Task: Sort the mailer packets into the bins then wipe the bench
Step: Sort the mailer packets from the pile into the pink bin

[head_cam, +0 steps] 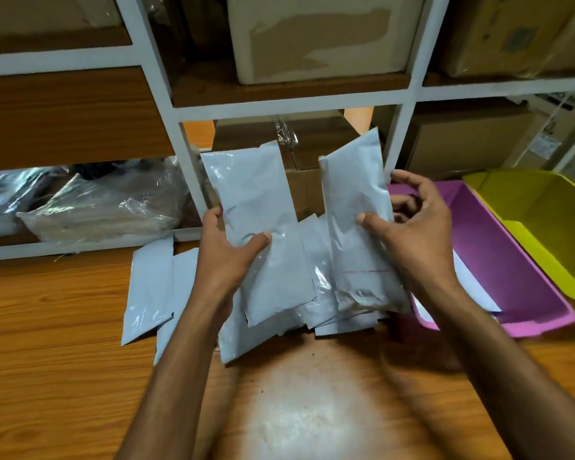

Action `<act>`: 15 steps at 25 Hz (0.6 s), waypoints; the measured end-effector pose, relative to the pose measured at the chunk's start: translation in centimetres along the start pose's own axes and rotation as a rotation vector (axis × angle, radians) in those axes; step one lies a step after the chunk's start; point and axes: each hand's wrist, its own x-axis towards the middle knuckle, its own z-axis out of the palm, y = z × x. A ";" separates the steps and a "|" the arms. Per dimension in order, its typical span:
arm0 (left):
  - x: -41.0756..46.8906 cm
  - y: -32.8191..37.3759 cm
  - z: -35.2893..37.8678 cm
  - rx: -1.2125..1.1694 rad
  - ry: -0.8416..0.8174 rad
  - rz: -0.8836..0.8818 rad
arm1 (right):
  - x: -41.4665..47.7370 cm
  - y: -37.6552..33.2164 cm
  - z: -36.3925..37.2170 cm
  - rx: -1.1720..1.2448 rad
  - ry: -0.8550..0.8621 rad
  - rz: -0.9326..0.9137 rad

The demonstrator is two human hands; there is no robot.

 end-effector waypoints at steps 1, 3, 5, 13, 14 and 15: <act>-0.3 1.0 1.0 0.002 -0.017 0.022 | 0.3 -0.5 -1.1 0.019 0.017 0.001; -0.8 2.6 3.4 0.019 -0.051 0.069 | 1.1 -1.2 -3.6 0.060 0.048 0.009; -1.5 3.8 6.3 0.033 -0.094 0.107 | 2.1 -1.5 -6.3 0.079 0.064 0.017; -3.8 5.6 18.1 0.067 -0.173 0.135 | 6.6 1.6 -16.8 0.063 0.101 0.093; -3.8 5.7 19.3 0.072 -0.178 0.129 | 7.3 2.5 -17.7 0.054 0.097 0.114; -3.9 5.7 20.5 0.073 -0.175 0.119 | 7.9 3.4 -18.7 0.037 0.092 0.130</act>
